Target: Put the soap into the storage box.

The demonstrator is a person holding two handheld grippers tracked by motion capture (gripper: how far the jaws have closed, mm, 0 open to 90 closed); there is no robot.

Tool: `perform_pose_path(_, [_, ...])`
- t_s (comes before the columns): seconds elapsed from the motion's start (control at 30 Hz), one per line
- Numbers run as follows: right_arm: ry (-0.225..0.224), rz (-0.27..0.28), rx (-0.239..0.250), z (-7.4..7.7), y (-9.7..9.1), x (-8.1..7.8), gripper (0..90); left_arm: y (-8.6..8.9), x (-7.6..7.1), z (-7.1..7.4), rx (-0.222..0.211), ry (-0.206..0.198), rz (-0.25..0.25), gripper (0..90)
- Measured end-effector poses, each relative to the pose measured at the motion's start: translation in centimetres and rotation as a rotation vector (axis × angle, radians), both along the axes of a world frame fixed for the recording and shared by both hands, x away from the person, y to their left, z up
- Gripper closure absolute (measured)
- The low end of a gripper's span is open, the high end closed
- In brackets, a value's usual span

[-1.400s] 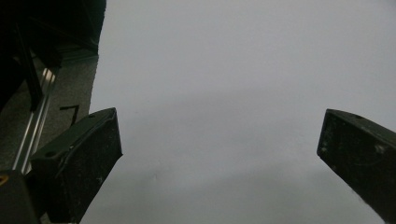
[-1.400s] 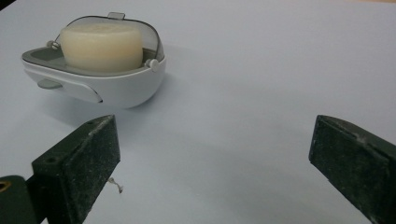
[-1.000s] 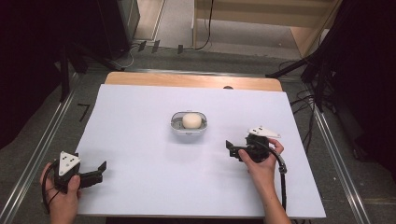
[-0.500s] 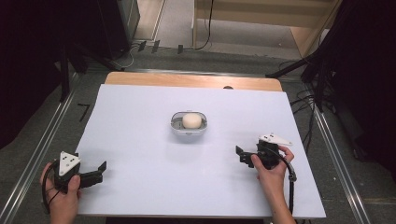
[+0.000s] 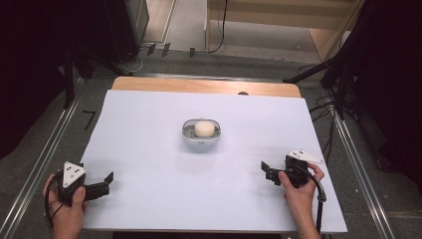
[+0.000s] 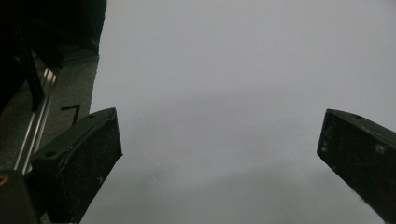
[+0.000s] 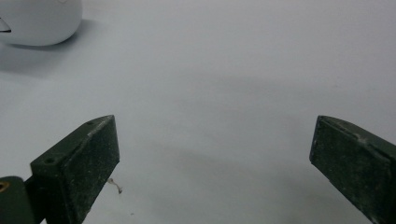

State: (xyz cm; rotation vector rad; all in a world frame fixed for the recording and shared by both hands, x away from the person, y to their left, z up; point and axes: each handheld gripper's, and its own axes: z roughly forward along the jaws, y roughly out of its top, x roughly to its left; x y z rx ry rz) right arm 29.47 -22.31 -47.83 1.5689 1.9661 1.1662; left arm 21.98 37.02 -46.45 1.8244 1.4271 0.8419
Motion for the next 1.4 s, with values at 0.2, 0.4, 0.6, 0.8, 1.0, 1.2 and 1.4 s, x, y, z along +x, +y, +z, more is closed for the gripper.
perform_pose_path(0.2, [-0.009,-0.022,0.009,0.1,-1.6,-0.8,1.7,0.0,0.0,0.0,0.000,-0.001,-0.002,0.4])
perform_pose_path(0.4, [-0.003,-0.041,0.010,0.1,-2.8,-1.3,1.7,0.0,0.0,0.0,0.001,0.000,0.000,0.4])
perform_pose_path(0.6, [-0.005,-0.066,0.011,0.2,-4.0,-1.7,1.7,0.0,0.0,0.0,0.002,0.000,0.000,0.4])
perform_pose_path(0.8, [-0.003,-0.083,0.008,0.1,-5.2,-2.2,1.7,0.0,0.0,0.0,0.003,-0.001,0.000,0.4])
perform_pose_path(1.0, [0.001,-0.101,-0.002,0.0,-6.3,-2.7,1.7,0.0,0.0,0.0,0.004,-0.002,0.000,0.4])
perform_pose_path(1.2, [0.002,-0.119,-0.005,-0.1,-7.4,-3.2,1.7,-0.1,0.0,0.0,0.004,-0.001,0.000,0.4])
perform_pose_path(1.4, [0.003,-0.138,-0.014,-0.2,-8.5,-3.7,1.7,-0.1,0.0,0.0,0.005,-0.002,-0.001,0.4])
